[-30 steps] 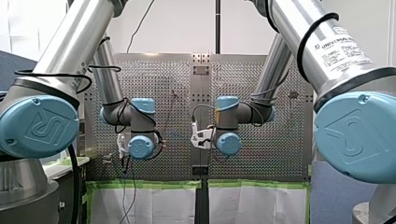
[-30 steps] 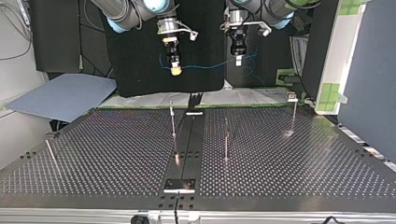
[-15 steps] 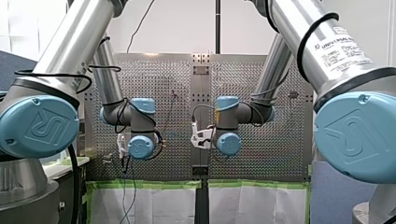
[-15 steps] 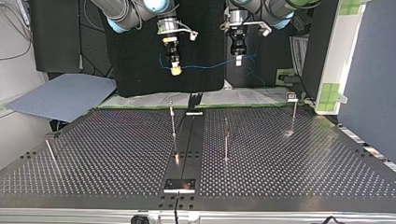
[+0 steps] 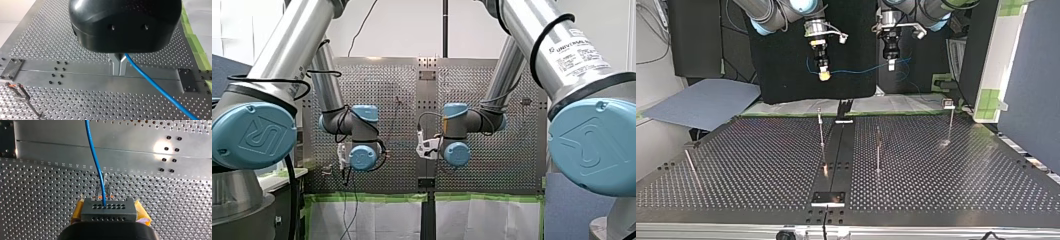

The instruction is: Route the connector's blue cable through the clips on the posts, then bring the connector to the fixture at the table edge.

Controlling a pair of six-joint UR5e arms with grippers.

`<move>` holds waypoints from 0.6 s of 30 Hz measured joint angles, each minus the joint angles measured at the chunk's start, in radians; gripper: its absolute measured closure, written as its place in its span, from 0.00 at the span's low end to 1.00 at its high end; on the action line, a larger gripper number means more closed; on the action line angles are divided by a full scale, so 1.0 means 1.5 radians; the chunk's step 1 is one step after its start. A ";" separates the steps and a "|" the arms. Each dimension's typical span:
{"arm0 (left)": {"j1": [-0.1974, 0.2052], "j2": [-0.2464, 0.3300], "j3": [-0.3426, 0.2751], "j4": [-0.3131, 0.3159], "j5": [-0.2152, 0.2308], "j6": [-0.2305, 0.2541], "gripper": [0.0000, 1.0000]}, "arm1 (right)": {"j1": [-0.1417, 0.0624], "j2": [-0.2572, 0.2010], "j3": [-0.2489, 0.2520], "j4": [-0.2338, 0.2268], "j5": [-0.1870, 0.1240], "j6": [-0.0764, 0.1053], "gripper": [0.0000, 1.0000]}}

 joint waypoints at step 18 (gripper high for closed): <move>0.000 0.000 0.000 0.000 0.000 0.000 1.00 | 0.000 0.000 0.000 0.000 0.000 0.000 1.00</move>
